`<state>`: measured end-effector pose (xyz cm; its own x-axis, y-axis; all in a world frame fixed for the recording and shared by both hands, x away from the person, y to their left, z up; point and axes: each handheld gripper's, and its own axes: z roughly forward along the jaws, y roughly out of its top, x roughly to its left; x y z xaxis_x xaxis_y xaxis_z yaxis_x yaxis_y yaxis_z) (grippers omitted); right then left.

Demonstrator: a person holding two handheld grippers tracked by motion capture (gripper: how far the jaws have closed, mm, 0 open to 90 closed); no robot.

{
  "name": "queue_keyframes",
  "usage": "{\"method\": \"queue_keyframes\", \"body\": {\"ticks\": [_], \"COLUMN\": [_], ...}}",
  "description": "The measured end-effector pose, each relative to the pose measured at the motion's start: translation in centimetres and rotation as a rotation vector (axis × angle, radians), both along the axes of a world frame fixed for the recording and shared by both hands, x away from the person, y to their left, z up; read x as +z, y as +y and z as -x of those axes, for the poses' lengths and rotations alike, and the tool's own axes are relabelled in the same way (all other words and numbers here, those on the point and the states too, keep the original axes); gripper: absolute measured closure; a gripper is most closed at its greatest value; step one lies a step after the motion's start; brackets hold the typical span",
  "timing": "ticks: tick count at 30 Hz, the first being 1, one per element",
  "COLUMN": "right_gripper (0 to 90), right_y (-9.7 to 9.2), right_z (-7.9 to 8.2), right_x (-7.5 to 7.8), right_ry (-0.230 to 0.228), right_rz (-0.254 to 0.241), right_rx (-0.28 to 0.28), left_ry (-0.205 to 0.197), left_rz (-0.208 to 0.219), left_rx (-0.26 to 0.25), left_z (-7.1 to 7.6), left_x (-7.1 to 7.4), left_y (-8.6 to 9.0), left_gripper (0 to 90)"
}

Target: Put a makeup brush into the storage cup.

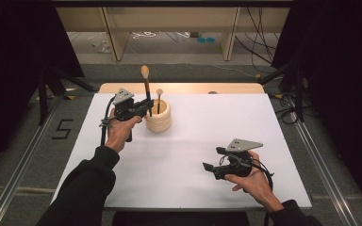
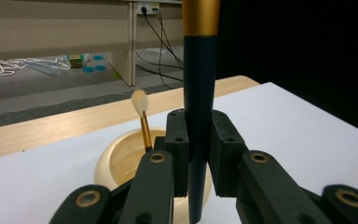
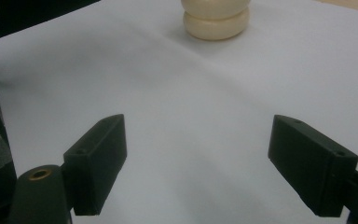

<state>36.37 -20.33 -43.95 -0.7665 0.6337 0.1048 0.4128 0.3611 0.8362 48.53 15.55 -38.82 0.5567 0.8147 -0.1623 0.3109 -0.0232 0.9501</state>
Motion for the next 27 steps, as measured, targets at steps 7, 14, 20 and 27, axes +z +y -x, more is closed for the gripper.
{"method": "queue_keyframes", "body": {"ticks": [7, 14, 20, 27], "right_gripper": [20.6, 20.6, 20.9, 21.3], "right_y": [0.0, 0.0, 0.1, 0.1], "right_z": [0.0, 0.0, 0.0, -0.1], "right_x": [0.0, -0.1, -0.1, -0.2], "right_ry": [0.002, 0.007, 0.007, 0.011], "right_rz": [0.001, 0.001, 0.001, 0.002], "right_rx": [0.002, 0.008, 0.007, 0.012], "left_ry": [-0.015, -0.008, 0.001, -0.002], "left_rz": [-0.014, -0.025, -0.026, -0.025], "left_rx": [0.009, 0.035, 0.049, 0.059], "left_z": [-1.2, -2.4, -3.1, -3.5], "left_x": [0.8, 0.3, -0.4, -0.8], "left_y": [-0.5, -0.7, -1.0, -0.7], "left_gripper": [79.4, 79.4, 79.4, 79.3]}}
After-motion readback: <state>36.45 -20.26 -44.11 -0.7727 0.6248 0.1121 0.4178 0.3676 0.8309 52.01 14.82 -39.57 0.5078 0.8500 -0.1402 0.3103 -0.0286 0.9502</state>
